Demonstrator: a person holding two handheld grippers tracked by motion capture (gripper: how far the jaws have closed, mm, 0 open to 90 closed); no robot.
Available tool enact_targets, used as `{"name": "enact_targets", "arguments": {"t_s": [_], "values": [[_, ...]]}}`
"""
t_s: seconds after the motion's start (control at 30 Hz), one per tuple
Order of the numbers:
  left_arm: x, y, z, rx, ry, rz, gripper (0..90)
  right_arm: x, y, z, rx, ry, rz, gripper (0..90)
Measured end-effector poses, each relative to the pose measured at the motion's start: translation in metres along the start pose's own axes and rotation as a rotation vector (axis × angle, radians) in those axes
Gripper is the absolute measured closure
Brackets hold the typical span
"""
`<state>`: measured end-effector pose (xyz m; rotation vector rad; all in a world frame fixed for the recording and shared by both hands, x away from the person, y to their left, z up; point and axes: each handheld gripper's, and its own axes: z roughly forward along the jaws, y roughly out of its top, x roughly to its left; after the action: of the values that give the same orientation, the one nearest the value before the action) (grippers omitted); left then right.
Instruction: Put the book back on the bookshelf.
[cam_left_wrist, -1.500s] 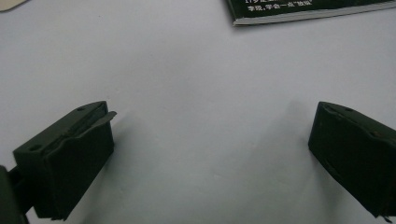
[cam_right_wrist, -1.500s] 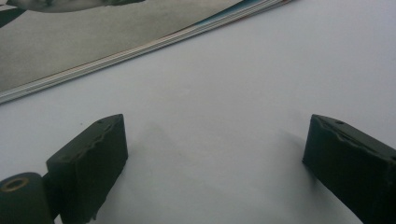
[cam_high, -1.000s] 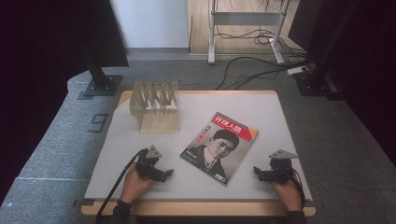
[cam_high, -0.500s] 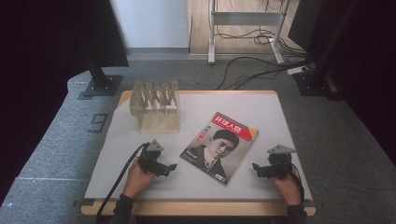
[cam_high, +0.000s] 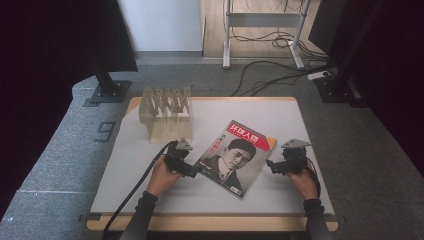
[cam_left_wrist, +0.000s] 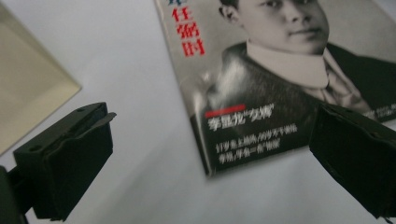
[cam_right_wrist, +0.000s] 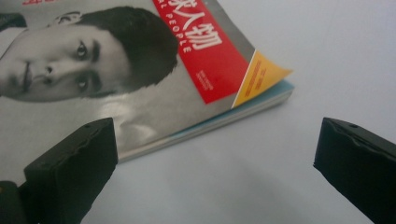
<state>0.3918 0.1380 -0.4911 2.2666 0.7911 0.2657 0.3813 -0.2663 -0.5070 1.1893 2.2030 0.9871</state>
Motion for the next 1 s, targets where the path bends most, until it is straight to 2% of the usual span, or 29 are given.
{"name": "enact_targets", "arguments": {"t_s": [0.13, 0.27, 0.5, 0.73, 0.83, 0.93, 0.97, 1.0], "values": [[0.0, 0.008, 0.008, 0.005, 0.001, 0.014, 0.0, -0.004, 0.007, 0.004, -0.007, 0.0, -0.008, 0.0], [-0.001, 0.017, 0.025, 0.023, -0.011, 0.027, 0.0, -0.009, 0.018, 0.015, -0.005, 0.005, -0.02, 0.0], [-0.001, 0.015, 0.041, 0.042, -0.013, 0.025, 0.0, -0.017, 0.027, 0.033, 0.012, 0.012, -0.023, 0.0], [-0.006, 0.01, 0.053, 0.068, -0.025, 0.036, 0.0, -0.024, 0.031, 0.062, 0.048, 0.066, -0.022, 0.0], [-0.006, 0.008, 0.055, 0.056, -0.039, 0.019, 0.0, -0.027, 0.031, 0.069, 0.051, 0.076, -0.011, 0.0], [-0.008, 0.008, 0.056, 0.048, -0.039, 0.021, 0.0, -0.03, 0.029, 0.071, 0.059, 0.085, -0.001, 0.0], [-0.008, 0.008, 0.056, 0.049, -0.044, 0.029, 0.0, -0.03, 0.027, 0.074, 0.074, 0.121, 0.004, 0.0], [-0.01, 0.008, 0.056, 0.048, -0.049, 0.031, 0.0, -0.03, 0.027, 0.074, 0.074, 0.121, 0.004, 0.0]]}}
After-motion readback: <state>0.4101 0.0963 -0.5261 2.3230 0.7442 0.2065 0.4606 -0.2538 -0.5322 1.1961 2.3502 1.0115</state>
